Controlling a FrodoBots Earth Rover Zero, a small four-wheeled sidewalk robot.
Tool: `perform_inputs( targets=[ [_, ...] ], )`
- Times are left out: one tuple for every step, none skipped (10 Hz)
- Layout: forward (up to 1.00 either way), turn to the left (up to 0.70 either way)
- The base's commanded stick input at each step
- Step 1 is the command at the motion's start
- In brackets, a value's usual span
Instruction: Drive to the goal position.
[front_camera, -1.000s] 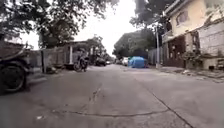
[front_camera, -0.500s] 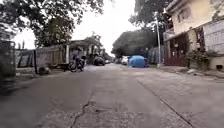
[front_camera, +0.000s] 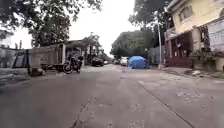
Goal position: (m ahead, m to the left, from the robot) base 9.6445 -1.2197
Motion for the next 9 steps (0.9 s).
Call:
perform_inputs(
  targets=[
    [1.0, 0.0],
    [1.0, 0.0],
    [1.0, 0.0],
    [1.0, 0.0],
    [1.0, 0.0],
    [1.0, 0.0],
    [1.0, 0.0],
    [1.0, 0.0],
    [1.0, 0.19]
  ],
)
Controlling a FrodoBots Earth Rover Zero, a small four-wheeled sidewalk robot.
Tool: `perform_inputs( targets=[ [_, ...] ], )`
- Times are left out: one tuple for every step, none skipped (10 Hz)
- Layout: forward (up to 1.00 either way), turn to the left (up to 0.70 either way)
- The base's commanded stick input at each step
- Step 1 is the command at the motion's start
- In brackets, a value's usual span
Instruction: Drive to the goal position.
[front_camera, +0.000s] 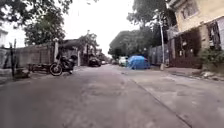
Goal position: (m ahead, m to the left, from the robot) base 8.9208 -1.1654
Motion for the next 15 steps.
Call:
perform_inputs(
  targets=[
    [1.0, 0.27],
    [1.0, 0.27],
    [1.0, 0.27],
    [1.0, 0.27],
    [1.0, 0.27],
    [1.0, 0.27],
    [1.0, 0.23],
    [1.0, 0.0],
    [1.0, 0.0],
    [1.0, 0.0],
    [1.0, 0.0],
    [1.0, 0.0],
    [1.0, 0.0],
    [1.0, 0.0],
    [1.0, 0.0]
  ],
)
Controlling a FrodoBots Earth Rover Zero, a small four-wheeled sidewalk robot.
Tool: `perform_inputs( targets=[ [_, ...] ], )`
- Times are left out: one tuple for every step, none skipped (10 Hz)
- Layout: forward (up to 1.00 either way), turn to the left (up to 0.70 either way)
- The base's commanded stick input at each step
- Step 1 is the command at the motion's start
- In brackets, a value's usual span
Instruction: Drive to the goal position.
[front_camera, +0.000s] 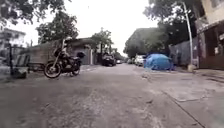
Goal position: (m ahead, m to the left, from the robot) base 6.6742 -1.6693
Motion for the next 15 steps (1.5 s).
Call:
perform_inputs(
  targets=[
    [1.0, 0.0],
    [1.0, 0.0],
    [1.0, 0.0],
    [1.0, 0.0],
    [1.0, 0.0],
    [1.0, 0.0],
    [1.0, 0.0],
    [1.0, 0.0],
    [1.0, 0.0],
    [1.0, 0.0],
    [1.0, -0.16],
    [1.0, -0.27],
    [1.0, -0.24],
    [1.0, -0.03],
    [1.0, 0.0]
  ],
)
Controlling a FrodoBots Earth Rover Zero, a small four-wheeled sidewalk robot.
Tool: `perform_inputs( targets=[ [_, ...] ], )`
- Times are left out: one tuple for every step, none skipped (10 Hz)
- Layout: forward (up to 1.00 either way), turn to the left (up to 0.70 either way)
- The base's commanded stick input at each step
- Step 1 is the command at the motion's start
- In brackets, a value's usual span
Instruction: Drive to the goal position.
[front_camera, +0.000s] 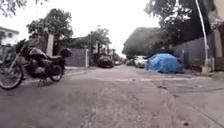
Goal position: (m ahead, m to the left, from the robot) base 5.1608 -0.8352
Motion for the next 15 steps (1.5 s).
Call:
perform_inputs(
  targets=[
    [1.0, 0.0],
    [1.0, 0.0],
    [1.0, 0.0],
    [1.0, 0.0],
    [1.0, 0.0],
    [1.0, 0.0],
    [1.0, 0.0],
    [1.0, 0.0],
    [1.0, 0.01],
    [1.0, 0.27],
    [1.0, 0.27],
    [1.0, 0.27],
    [1.0, 0.27],
    [1.0, 0.1],
    [1.0, 0.0]
  ],
)
